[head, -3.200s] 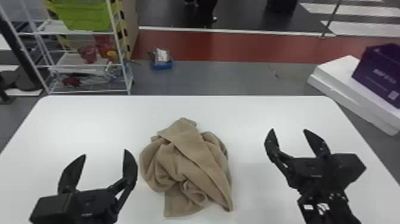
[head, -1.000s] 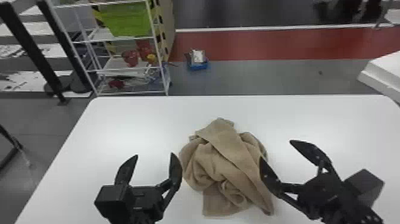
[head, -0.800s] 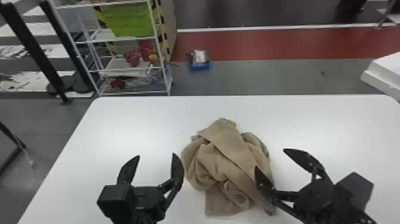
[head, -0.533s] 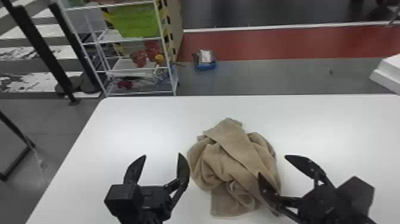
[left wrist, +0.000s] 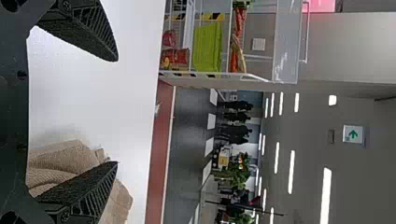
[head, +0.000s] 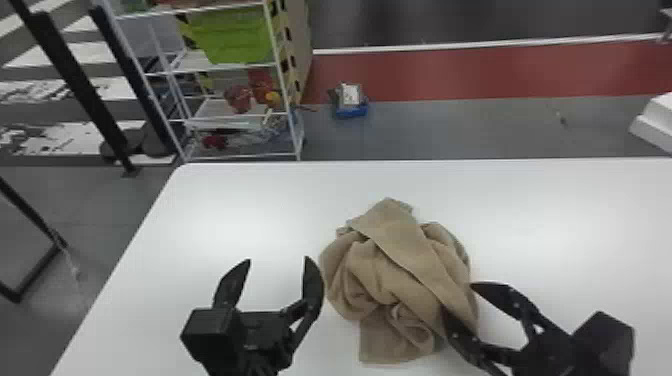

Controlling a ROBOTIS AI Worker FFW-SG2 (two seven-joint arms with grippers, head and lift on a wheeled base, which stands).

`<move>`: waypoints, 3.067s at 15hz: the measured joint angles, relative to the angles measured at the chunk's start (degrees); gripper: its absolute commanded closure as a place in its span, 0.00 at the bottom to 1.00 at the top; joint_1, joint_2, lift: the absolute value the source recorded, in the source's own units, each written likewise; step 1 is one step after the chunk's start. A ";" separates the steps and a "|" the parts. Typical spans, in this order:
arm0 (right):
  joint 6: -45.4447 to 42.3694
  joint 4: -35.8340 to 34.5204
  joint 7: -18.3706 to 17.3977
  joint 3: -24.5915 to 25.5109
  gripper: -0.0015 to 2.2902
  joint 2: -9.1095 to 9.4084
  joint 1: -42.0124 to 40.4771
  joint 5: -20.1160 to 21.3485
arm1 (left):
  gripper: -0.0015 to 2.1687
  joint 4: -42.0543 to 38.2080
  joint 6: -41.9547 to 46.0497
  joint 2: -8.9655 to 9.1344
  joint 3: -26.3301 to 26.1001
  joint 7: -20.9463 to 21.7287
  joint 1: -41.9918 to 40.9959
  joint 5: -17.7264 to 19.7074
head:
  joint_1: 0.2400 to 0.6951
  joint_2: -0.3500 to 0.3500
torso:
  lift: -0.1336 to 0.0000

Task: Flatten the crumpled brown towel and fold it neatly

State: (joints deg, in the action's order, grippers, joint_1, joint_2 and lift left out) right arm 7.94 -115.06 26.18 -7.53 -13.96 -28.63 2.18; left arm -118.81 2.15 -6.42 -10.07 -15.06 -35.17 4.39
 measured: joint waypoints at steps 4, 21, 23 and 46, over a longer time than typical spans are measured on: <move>-0.08 0.25 -0.01 -0.22 0.60 0.26 0.42 -0.51 | 0.04 -0.19 0.00 -0.08 -0.07 0.03 -0.16 0.00 | 1.00 0.70 | 0.07; -23.18 -3.18 1.53 12.37 0.62 2.33 0.00 -28.31 | 0.04 -0.34 -0.37 -0.08 -0.44 0.03 -0.43 -0.39 | 1.00 0.47 | 0.07; -21.28 -3.62 2.72 13.07 0.62 2.32 0.18 -28.42 | 0.04 -0.34 -0.49 -0.08 -0.43 0.03 -0.42 -0.36 | 1.00 0.46 | 0.07; -5.10 -1.52 19.14 2.08 0.09 0.52 5.23 -12.05 | 0.04 0.26 -1.05 -0.04 -0.41 0.04 -0.19 -1.06 | 1.00 0.78 | 0.07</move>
State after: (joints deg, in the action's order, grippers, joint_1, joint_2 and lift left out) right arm 2.84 -116.58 45.32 -5.45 -13.44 -23.40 -9.87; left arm -118.55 1.10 -6.45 -10.48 -15.02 -35.36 3.33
